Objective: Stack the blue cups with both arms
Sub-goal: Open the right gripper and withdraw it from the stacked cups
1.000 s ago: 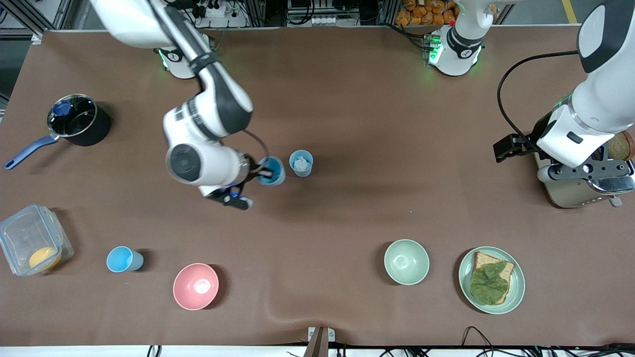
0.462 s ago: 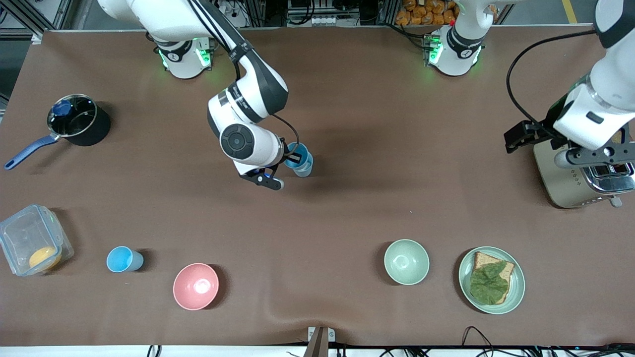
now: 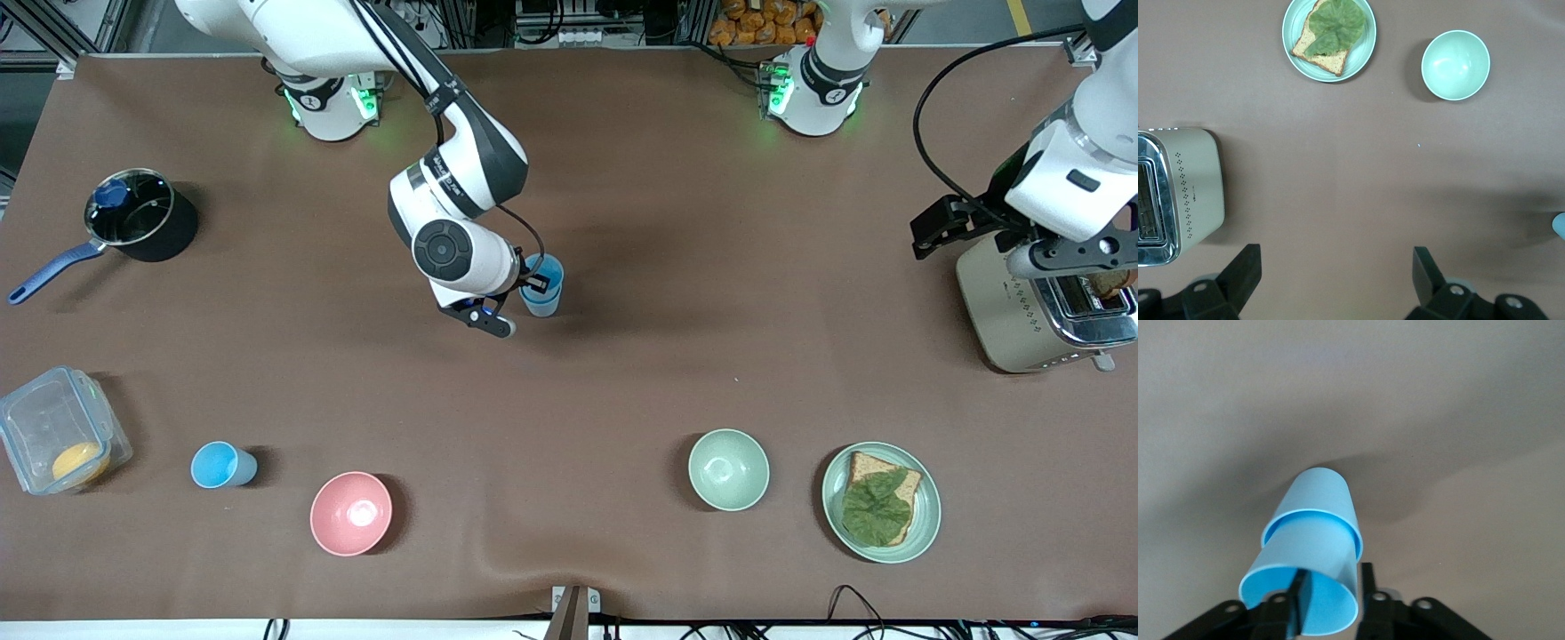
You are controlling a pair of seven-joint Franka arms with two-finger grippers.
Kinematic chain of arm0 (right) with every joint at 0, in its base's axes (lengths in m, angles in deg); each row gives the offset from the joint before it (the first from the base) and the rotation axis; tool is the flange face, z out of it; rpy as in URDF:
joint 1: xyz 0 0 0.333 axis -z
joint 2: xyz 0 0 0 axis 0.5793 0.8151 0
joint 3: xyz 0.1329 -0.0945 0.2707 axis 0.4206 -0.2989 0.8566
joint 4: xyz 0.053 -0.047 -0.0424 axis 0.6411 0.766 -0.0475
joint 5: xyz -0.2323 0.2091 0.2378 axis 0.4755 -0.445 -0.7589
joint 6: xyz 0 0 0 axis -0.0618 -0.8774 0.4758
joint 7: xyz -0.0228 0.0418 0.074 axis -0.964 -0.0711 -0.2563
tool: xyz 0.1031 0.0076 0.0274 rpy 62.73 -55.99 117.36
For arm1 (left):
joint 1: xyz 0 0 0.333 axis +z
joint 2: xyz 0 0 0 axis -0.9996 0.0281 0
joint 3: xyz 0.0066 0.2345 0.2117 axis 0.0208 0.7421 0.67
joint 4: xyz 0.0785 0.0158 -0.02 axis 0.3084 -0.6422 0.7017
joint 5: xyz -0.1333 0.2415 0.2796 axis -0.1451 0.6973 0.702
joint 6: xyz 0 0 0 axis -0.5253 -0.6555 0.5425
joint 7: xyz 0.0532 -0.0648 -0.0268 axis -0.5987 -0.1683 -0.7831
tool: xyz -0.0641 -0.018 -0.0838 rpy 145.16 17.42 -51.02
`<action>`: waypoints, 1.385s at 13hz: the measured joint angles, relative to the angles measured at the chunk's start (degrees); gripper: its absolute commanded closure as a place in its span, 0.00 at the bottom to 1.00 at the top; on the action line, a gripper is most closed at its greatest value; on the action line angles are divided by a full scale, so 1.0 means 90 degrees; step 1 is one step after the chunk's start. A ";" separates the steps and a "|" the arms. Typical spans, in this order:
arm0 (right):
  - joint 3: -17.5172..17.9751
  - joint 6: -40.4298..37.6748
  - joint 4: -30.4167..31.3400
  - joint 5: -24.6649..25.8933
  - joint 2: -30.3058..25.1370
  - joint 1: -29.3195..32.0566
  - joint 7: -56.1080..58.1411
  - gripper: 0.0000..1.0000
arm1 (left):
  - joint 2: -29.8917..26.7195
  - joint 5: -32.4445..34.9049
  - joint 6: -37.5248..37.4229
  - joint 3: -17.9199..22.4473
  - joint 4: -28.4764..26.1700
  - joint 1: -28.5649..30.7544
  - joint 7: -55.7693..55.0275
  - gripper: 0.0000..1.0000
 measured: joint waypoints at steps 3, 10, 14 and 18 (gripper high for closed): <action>-0.0321 -0.0526 -0.0245 0.0201 -0.0259 0.0285 0.0548 0.00 | -0.0179 -0.0001 -0.0005 0.0182 -0.0145 -0.0154 0.0000 0.00; -0.0490 -0.1769 0.0046 0.0875 -0.1108 0.3628 0.6159 0.00 | -0.0266 -0.0067 -0.0005 0.0287 -0.0221 -0.0203 0.0301 0.00; -0.0392 -0.1725 0.0797 0.1698 -0.2553 0.3885 0.6519 0.00 | -0.0257 -0.0084 -0.0041 0.0263 -0.0227 -0.0285 0.0307 0.00; -0.0398 -0.1814 0.0638 0.2147 -0.3401 0.4068 0.6994 0.00 | -0.0257 -0.0132 -0.0264 0.0263 -0.0158 -0.0302 0.0307 0.00</action>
